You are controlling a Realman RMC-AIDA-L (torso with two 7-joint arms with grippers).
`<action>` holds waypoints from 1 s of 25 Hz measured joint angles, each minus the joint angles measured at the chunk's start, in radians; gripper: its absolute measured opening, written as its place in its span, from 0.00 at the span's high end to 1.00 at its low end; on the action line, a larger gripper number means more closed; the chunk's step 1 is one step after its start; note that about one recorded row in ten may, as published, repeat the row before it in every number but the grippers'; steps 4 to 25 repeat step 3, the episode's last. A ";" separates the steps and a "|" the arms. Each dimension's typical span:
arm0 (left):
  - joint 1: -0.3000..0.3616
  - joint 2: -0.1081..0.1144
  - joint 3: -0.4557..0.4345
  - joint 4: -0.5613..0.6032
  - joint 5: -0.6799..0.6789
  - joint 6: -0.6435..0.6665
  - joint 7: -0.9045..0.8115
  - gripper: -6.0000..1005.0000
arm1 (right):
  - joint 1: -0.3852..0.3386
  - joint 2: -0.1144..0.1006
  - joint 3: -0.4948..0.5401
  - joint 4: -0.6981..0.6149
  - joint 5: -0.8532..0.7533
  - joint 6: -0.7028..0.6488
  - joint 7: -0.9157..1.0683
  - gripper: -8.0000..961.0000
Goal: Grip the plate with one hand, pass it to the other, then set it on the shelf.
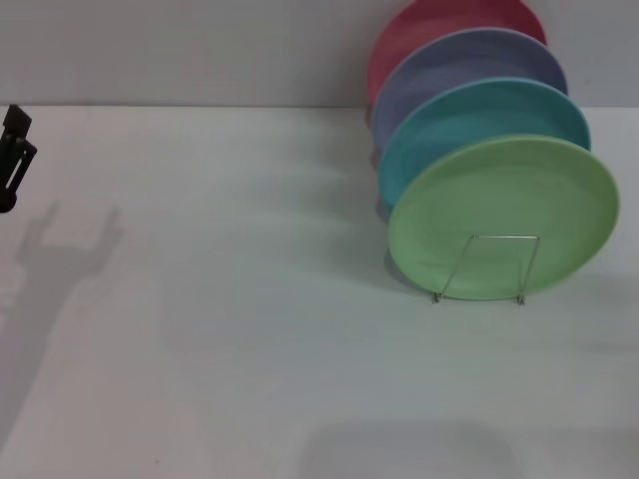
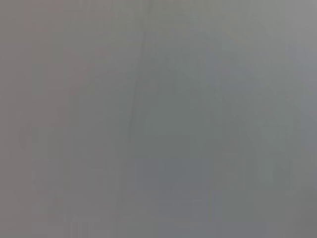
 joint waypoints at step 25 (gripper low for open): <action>-0.020 0.000 -0.027 -0.002 -0.001 -0.045 0.032 0.32 | 0.003 0.005 0.078 0.032 0.001 0.064 -0.007 0.32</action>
